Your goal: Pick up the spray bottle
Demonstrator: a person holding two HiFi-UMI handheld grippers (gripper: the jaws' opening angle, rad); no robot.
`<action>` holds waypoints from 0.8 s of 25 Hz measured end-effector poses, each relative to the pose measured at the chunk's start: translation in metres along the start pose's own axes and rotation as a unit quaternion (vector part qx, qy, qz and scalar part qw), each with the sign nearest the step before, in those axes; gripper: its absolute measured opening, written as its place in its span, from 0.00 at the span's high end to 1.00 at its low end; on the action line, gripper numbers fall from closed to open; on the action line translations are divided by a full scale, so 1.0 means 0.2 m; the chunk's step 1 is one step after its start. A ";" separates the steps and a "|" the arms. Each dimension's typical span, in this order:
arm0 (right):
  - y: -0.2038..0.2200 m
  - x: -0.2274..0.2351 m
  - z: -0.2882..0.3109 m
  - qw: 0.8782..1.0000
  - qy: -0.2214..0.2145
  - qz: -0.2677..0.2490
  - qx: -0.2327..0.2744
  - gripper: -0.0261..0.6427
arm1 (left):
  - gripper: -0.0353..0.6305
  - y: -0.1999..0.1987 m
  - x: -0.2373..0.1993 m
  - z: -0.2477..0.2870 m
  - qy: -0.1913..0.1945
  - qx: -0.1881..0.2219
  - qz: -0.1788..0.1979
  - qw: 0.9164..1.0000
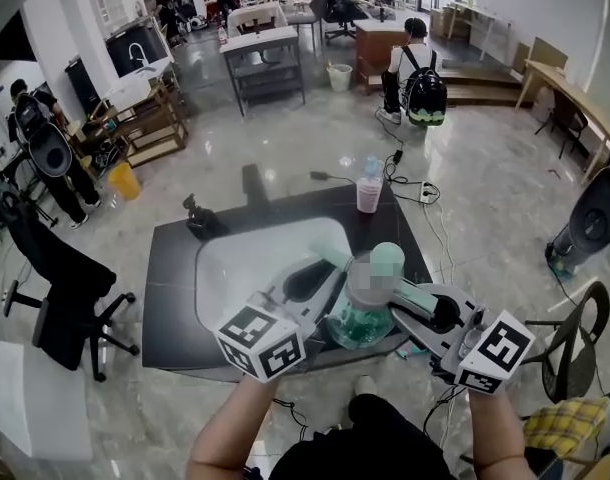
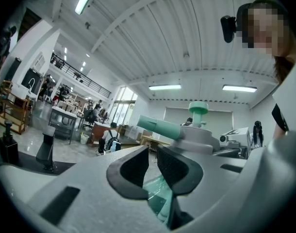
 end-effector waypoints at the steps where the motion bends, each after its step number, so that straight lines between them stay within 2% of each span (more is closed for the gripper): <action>1: 0.01 -0.02 0.00 1.000 -0.001 0.001 0.000 0.86 | 0.87 0.00 0.01 -0.02 0.000 0.000 0.000 1.000; 20: 0.12 -0.52 -0.11 1.000 -0.011 0.008 -0.017 0.86 | 0.90 0.03 0.29 -0.47 0.005 0.006 -0.009 1.000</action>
Point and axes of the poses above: the fingertips, and each gripper's own axes: z forward along the fingers, x to its right, y out of its underside, the point moved 8 cm from there along -z, backward along the fingers, and after that the axes turned 8 degrees about z, right-handed, at the moved point
